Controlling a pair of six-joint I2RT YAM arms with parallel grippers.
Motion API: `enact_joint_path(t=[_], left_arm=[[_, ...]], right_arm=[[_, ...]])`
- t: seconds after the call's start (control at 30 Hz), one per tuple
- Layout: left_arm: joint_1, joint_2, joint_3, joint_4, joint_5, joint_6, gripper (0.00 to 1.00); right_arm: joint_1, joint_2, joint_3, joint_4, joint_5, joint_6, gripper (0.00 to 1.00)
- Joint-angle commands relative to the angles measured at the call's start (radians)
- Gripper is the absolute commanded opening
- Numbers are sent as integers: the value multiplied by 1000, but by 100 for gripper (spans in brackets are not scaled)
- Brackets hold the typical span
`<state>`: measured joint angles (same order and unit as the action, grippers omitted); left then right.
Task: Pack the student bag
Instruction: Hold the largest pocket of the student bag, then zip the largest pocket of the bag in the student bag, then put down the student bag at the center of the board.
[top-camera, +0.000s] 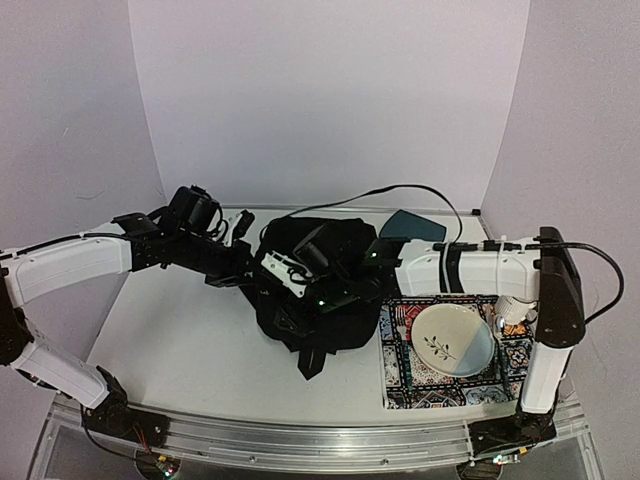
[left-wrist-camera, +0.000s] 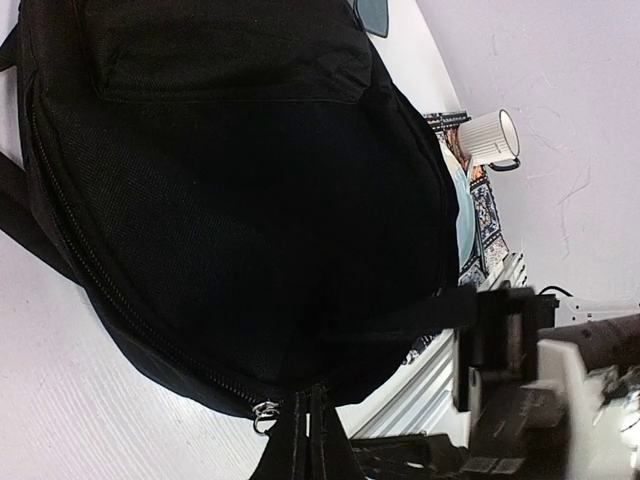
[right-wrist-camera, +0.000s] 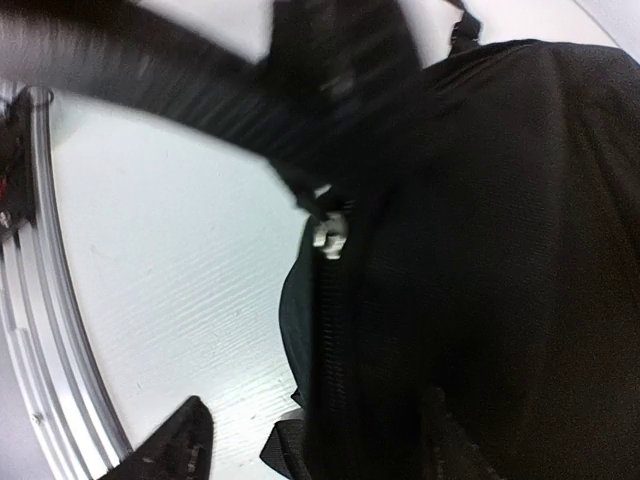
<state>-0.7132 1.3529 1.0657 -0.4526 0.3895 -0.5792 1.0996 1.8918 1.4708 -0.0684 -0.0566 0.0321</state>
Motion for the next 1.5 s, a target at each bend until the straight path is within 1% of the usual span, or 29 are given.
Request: enact_joint_path(t=[0.0, 0.07, 0.13, 0.17, 0.2, 0.33, 0.43, 0.6, 0.7, 0.8, 0.93, 0.97, 1.07, 1.1, 1.13, 1.2, 1.23, 1.27, 1.3, 1.33, 1.4, 1.47], left_arm=[[-3, -42, 40, 79, 1, -16, 0], [0, -37, 42, 76, -39, -15, 0], [10, -30, 44, 70, -87, -11, 0], [17, -26, 47, 65, -113, -5, 0], [25, -15, 54, 58, -138, 5, 0], [87, 56, 109, 37, -201, 50, 0], [165, 112, 158, 30, -233, 98, 0], [278, 232, 286, 26, -250, 168, 0], [303, 298, 363, 26, -271, 202, 0], [317, 362, 408, 27, -304, 212, 0], [347, 384, 386, 52, -378, 188, 0], [353, 376, 366, 72, -380, 180, 0], [357, 328, 307, 130, -318, 172, 0], [357, 309, 284, 144, -298, 171, 0], [357, 285, 256, 153, -285, 171, 0], [357, 242, 192, 173, -274, 171, 0], [357, 222, 164, 181, -275, 171, 0], [357, 197, 131, 184, -281, 171, 0], [357, 178, 109, 186, -290, 170, 2], [358, 159, 94, 186, -301, 172, 6], [361, 114, 68, 187, -328, 173, 21], [369, 62, 51, 185, -351, 173, 38]], right_arm=[[16, 3, 21, 36, 30, -82, 50], [22, -5, 6, 36, 34, -90, 32], [34, -33, -19, 32, 45, -99, 8], [40, -50, -35, 32, 51, -103, 1], [46, -65, -52, 31, 55, -106, 0], [72, -123, -113, 19, 85, -118, 0], [89, -162, -150, 5, 86, -123, 0], [112, -195, -179, -24, 79, -127, 0], [128, -197, -170, -37, 66, -127, 0], [147, -172, -130, -45, 28, -132, 0], [189, -100, -47, -94, -30, -138, 0], [201, -82, -20, -110, -45, -139, 0], [216, -44, 22, -123, -98, -114, 0], [217, -33, 36, -124, -101, -102, 1], [217, -18, 54, -126, -89, -94, 5], [215, 2, 102, -135, -31, -89, 27], [208, 10, 118, -136, 9, -89, 34], [194, 24, 147, -137, 49, -86, 42], [174, 33, 163, -139, 67, -83, 55], [151, 39, 185, -139, 96, -72, 62], [96, 40, 211, -139, 152, -56, 67], [29, 26, 217, -139, 225, -34, 72]])
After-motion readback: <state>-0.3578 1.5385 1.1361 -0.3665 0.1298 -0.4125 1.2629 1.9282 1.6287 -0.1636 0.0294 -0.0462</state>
